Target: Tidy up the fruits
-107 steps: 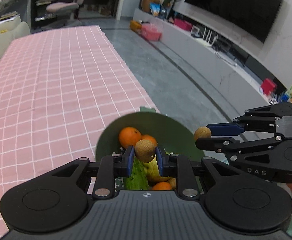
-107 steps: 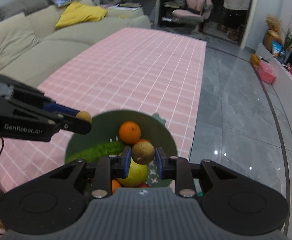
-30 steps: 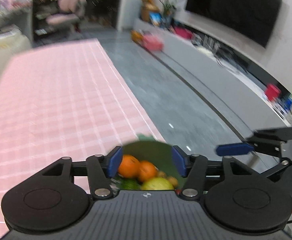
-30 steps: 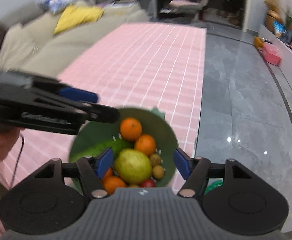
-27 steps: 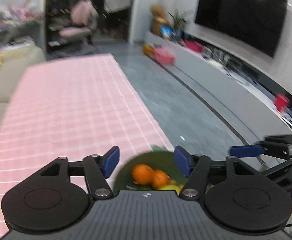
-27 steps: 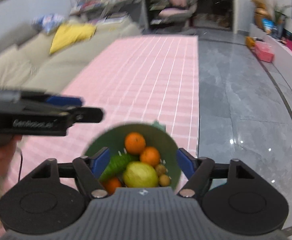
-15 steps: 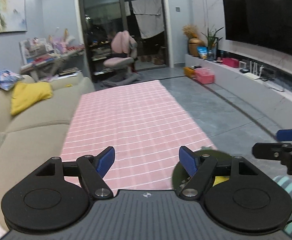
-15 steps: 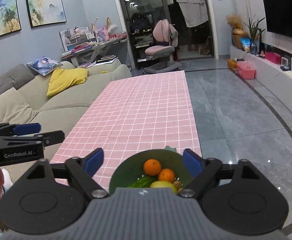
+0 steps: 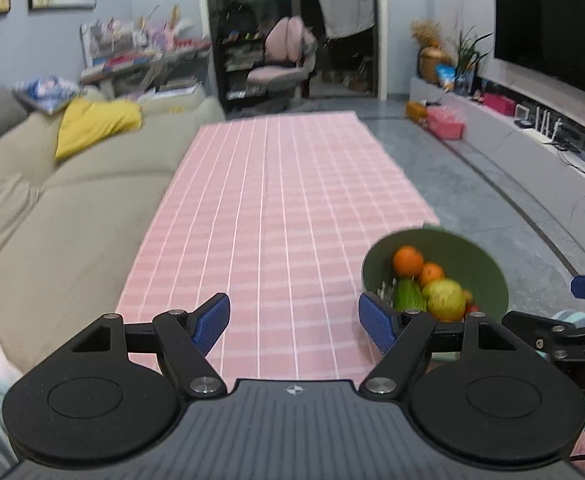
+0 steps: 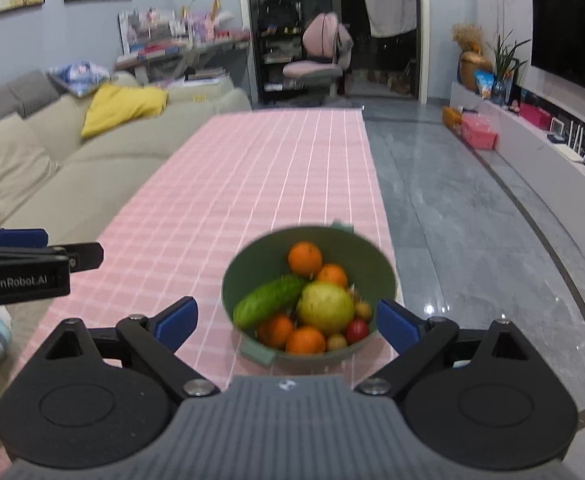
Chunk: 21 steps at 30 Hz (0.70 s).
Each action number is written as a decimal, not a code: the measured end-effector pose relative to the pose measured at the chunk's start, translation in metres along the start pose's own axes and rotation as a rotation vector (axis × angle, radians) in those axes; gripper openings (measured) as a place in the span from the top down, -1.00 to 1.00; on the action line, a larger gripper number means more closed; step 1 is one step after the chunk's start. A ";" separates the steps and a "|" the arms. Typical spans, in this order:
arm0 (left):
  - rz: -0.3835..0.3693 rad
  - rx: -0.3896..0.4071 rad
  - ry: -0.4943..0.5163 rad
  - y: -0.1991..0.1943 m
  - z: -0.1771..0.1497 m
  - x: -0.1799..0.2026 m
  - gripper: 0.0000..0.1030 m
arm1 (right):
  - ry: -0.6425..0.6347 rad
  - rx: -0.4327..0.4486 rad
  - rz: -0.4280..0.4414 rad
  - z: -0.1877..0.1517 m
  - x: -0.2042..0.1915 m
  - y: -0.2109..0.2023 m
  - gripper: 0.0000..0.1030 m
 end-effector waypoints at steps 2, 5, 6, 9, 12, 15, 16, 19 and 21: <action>0.004 -0.023 0.012 0.004 -0.009 -0.001 -0.67 | -0.011 -0.027 -0.007 -0.006 -0.003 0.006 -0.80; 0.015 -0.066 0.041 0.012 -0.020 -0.002 -0.67 | -0.032 -0.048 -0.015 -0.010 -0.006 0.014 -0.80; 0.005 -0.080 0.026 0.016 -0.021 -0.004 -0.67 | -0.040 -0.053 -0.017 -0.011 -0.007 0.017 -0.80; -0.007 -0.101 -0.021 0.023 -0.024 -0.011 -0.67 | -0.065 -0.077 -0.020 -0.015 -0.011 0.026 -0.80; 0.007 -0.115 -0.025 0.027 -0.027 -0.013 -0.67 | -0.074 -0.112 -0.025 -0.018 -0.014 0.037 -0.80; 0.013 -0.133 -0.031 0.029 -0.030 -0.014 -0.67 | -0.073 -0.127 -0.027 -0.017 -0.015 0.044 -0.80; 0.017 -0.139 -0.031 0.030 -0.031 -0.015 -0.67 | -0.075 -0.129 -0.026 -0.018 -0.016 0.045 -0.80; 0.025 -0.149 -0.034 0.031 -0.033 -0.016 -0.67 | -0.075 -0.127 -0.025 -0.018 -0.017 0.045 -0.80; 0.027 -0.150 -0.035 0.031 -0.034 -0.017 -0.67 | -0.069 -0.124 -0.025 -0.017 -0.016 0.045 -0.80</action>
Point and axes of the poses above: each gripper's, at about its wrist camera, not at the fingertips, and y roughly the way its jaws point, x to its right, z to its top, the point moved 4 cm from there along y, roughly the way its jaws point, and after that the axes turned 12 degrees about -z, right-handed, at the moved point
